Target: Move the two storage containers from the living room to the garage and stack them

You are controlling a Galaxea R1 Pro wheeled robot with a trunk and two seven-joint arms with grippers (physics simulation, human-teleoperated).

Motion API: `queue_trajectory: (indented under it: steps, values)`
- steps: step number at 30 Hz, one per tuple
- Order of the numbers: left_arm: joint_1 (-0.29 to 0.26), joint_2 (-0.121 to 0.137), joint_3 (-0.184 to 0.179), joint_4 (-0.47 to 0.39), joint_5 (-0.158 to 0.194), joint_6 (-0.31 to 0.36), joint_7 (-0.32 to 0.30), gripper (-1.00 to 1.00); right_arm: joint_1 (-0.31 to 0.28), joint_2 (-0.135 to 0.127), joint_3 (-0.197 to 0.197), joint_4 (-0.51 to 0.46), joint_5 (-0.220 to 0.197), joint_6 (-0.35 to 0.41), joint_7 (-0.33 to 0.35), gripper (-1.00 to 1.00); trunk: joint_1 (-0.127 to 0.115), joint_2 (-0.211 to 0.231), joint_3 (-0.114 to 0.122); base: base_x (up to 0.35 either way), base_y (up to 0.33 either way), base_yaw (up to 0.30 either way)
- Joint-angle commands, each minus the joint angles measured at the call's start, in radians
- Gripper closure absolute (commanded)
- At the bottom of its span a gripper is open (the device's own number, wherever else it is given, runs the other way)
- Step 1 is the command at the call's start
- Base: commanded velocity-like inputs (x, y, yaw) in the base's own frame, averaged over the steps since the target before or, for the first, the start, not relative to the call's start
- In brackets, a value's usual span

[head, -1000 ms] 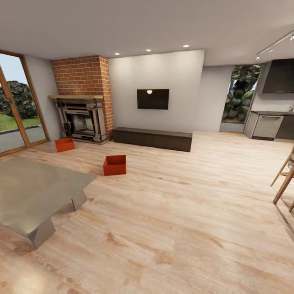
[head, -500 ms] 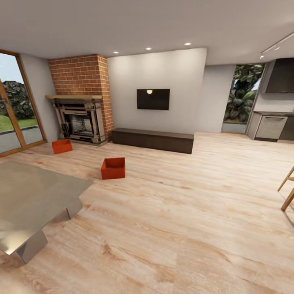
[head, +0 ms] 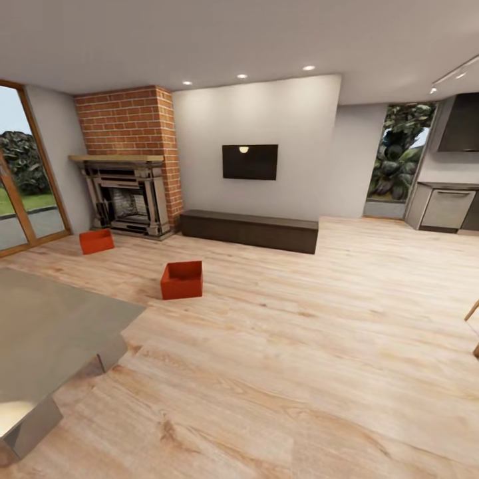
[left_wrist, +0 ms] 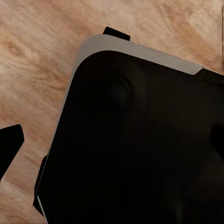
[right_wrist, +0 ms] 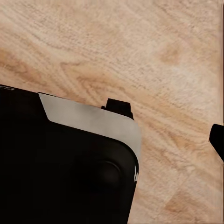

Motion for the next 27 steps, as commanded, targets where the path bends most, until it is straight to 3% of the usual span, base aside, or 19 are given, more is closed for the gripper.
queue_trajectory:
  steps: [1,27]
  values:
    - [0.000,0.000,0.001,-0.002,0.004,0.003,0.003,-1.00,-0.001,0.000,0.009,0.002,-0.009,-0.005,0.001,-1.00,0.001,0.000,-0.001,0.321,0.000,0.000]
    - [0.000,0.000,0.001,-0.002,0.004,0.002,0.003,-1.00,-0.001,0.000,0.008,0.002,-0.009,-0.005,0.000,-1.00,0.001,0.000,-0.001,0.321,0.000,0.000]
